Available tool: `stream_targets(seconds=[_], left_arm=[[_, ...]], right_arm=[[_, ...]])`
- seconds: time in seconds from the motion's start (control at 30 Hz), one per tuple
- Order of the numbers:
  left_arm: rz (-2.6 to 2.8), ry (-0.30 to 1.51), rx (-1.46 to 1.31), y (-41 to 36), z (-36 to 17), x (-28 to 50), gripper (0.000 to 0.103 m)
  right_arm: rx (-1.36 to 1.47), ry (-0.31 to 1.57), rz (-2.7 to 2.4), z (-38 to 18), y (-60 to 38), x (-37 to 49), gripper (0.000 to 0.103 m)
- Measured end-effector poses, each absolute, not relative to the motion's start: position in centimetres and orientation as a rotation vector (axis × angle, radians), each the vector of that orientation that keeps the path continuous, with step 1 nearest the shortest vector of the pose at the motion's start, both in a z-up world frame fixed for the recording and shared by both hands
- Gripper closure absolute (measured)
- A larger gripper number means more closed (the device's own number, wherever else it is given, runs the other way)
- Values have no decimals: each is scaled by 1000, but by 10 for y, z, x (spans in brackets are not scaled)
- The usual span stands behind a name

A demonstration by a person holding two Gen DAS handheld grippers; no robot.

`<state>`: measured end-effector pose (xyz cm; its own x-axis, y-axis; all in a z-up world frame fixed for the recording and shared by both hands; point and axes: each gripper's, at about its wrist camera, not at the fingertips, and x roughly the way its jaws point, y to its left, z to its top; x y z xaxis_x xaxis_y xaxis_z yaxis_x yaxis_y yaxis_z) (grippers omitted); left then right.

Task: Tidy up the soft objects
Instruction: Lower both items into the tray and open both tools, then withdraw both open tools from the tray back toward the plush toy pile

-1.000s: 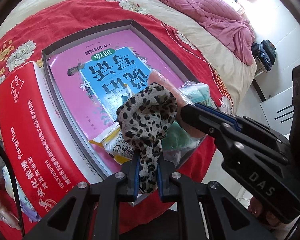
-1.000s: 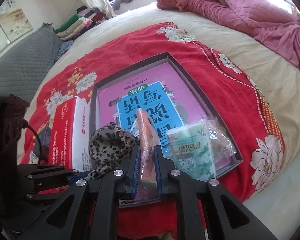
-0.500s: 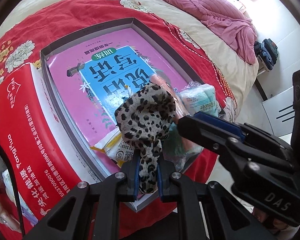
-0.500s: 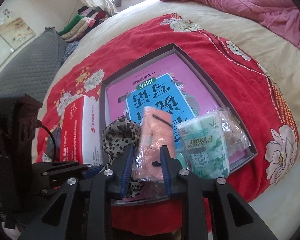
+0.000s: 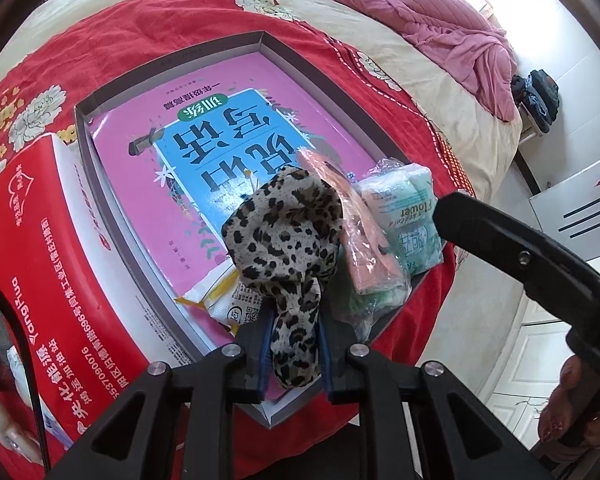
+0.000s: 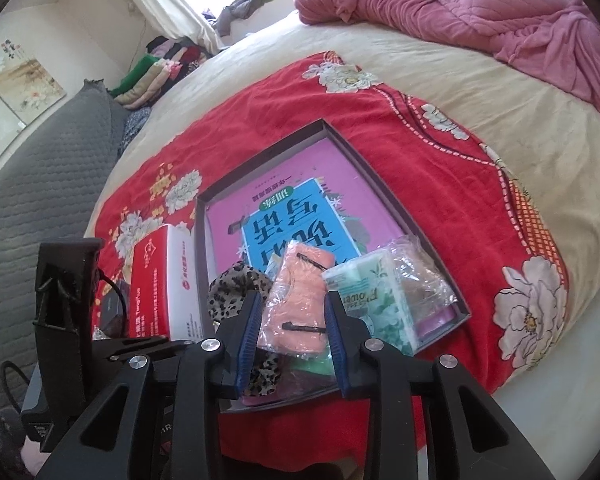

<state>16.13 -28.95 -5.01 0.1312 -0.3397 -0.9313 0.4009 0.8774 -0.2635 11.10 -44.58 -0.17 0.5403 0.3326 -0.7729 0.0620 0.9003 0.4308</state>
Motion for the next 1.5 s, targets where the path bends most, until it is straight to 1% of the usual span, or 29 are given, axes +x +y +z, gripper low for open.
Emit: stream_targets(seconds=[0.1, 0.17, 0.37, 0.4, 0.47, 0.67, 0.77, 0.9, 0.97, 1.0, 1.03, 1.07, 1.2, 1.3, 1.37, 1.4, 1.5], left_arm=[[-535, 1324, 68, -290, -47, 160, 69], [-537, 1321, 57, -288, -44, 161, 58], [-522, 1305, 60, -281, -38, 161, 56], [-519, 1302, 60, -280, -37, 161, 55], [-516, 1299, 58, -278, -34, 161, 49], [-531, 1274, 52, -271, -23, 155, 48], [-533, 1254, 54, -268, -16, 151, 45], [-541, 1226, 51, -264, -5, 146, 43], [-544, 1220, 38, -262, -1, 144, 39], [-547, 1221, 31, -261, 1, 144, 36], [-545, 1224, 32, -260, 1, 144, 30], [-539, 1221, 37, -260, 2, 143, 28], [-522, 1199, 45, -256, 8, 139, 28], [-526, 1193, 60, -255, 10, 136, 26], [-513, 1189, 80, -255, 11, 133, 22], [-507, 1183, 88, -255, 13, 132, 20], [-507, 1173, 87, -254, 16, 129, 19]], right_arm=[[441, 990, 161, 0, -446, 110, 70], [440, 986, 157, 2, -447, 109, 70], [439, 979, 135, 7, -450, 105, 67], [440, 977, 133, 8, -450, 105, 62], [441, 974, 125, 10, -452, 104, 56], [409, 960, 93, 18, -452, 100, 54], [400, 956, 83, 20, -451, 98, 47], [377, 946, 76, 26, -448, 97, 46], [369, 945, 69, 27, -446, 97, 45], [366, 945, 65, 27, -445, 97, 43], [363, 945, 62, 28, -445, 97, 41], [361, 945, 61, 28, -444, 96, 40], [344, 942, 48, 31, -442, 94, 35], [327, 932, 34, 34, -440, 92, 33], [317, 921, 29, 37, -438, 91, 32], [309, 919, 28, 38, -437, 90, 29], [286, 913, -1, 40, -435, 89, 28]])
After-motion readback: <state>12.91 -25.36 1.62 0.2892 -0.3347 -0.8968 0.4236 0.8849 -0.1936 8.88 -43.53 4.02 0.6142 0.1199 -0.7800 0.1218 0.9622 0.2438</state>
